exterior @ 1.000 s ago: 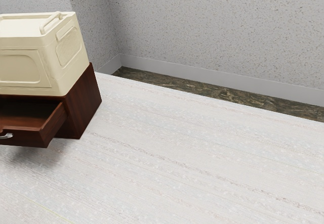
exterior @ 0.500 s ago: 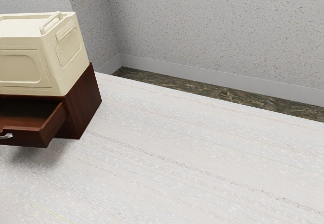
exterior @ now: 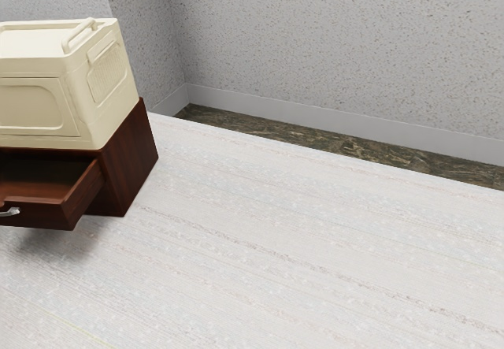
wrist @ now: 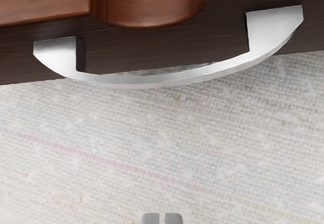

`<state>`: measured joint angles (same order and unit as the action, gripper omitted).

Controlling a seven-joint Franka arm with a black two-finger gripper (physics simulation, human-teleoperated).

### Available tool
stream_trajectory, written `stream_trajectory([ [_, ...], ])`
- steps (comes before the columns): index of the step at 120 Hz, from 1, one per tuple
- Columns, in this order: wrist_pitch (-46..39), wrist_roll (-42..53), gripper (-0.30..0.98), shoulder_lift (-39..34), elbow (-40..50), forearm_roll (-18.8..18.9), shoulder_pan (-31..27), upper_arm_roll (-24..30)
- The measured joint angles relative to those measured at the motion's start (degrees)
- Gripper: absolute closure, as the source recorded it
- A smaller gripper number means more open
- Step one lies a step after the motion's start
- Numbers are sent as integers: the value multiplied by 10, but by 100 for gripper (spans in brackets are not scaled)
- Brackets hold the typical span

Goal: Push the drawer handle with one arm to close the drawer

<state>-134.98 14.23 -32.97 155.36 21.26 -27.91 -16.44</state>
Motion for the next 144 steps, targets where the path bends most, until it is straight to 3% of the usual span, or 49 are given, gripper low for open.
stream_trajectory([
  [80, -102, 77, 78, 132, -63, -13, 0, 41],
  [105, -108, 88, 79, 193, -123, -39, 1, 73],
  [124, -110, 92, 79, 213, -138, -77, 0, 76],
  [144, -111, 95, 79, 254, -177, -94, 0, 76],
])
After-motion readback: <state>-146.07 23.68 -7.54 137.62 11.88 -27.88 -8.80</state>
